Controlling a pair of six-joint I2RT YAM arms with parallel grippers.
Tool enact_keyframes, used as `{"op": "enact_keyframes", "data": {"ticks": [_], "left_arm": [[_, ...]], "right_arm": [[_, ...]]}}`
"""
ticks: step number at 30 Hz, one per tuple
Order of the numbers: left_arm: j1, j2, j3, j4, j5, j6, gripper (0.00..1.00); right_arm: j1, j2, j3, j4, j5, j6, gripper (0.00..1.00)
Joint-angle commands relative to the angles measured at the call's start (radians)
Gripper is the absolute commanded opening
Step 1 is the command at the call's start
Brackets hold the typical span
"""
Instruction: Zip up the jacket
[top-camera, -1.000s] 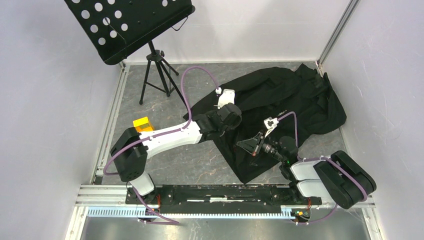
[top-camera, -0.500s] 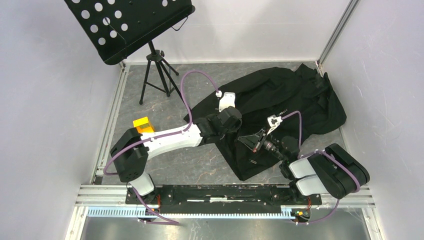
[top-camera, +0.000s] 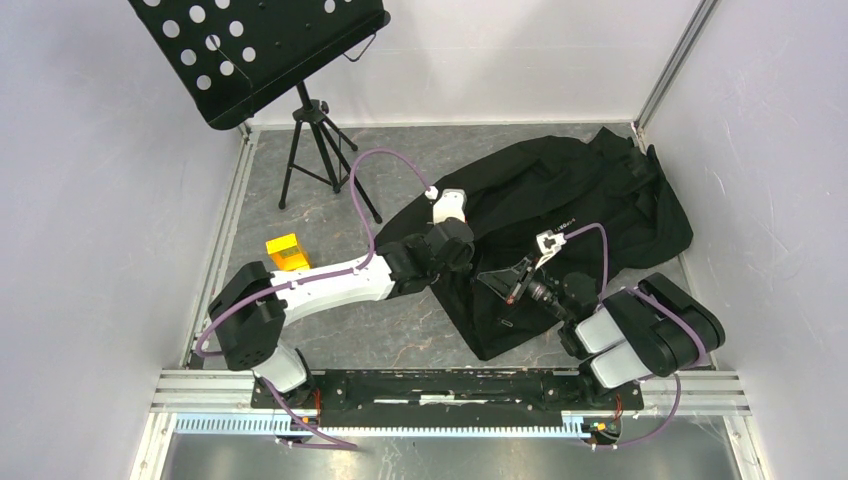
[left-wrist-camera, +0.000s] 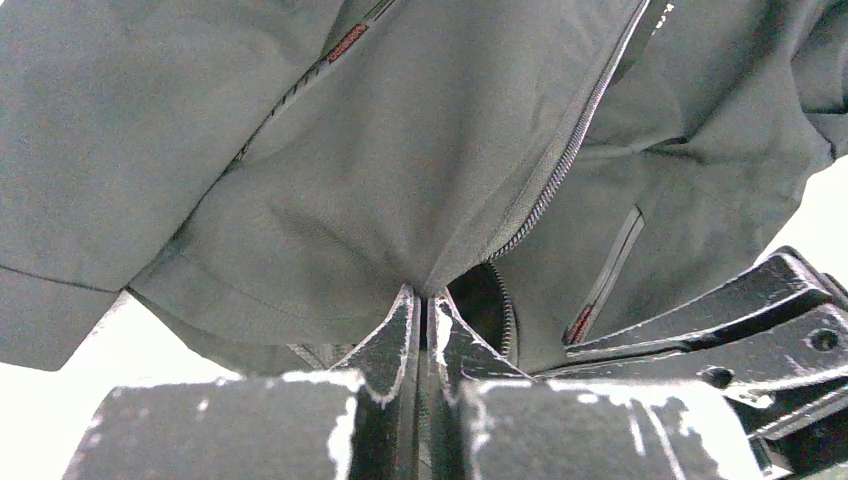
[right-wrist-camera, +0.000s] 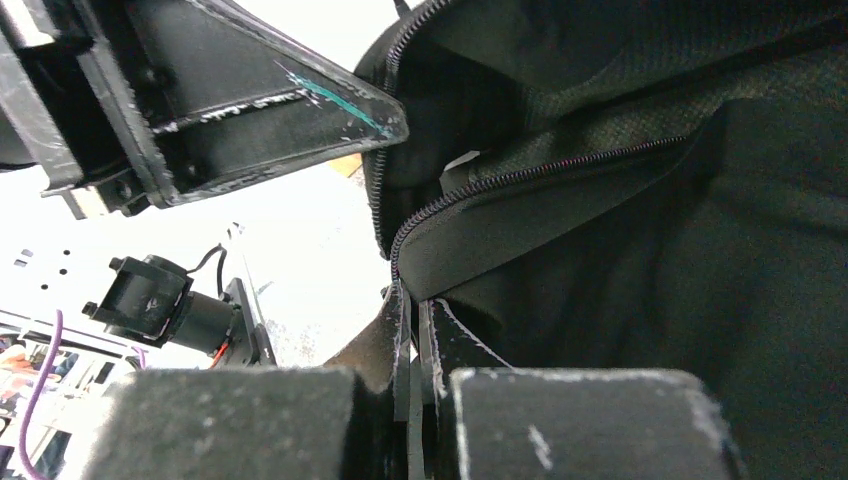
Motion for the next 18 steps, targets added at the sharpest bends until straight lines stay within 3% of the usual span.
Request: {"op": "enact_keyframes", "data": {"ticks": [1,18], "left_arm": [[-0.007,-0.048,-0.004,0.084,0.012,-0.034,0.02],[-0.006,-0.028,-0.001,0.085,0.035,-0.03,0.02]], "right_arm": [[-0.011,0.028,-0.017,0.175,-0.007,0.007,0.0],[-0.017,0.009,-0.053,0.227,0.007,0.01,0.01]]}}
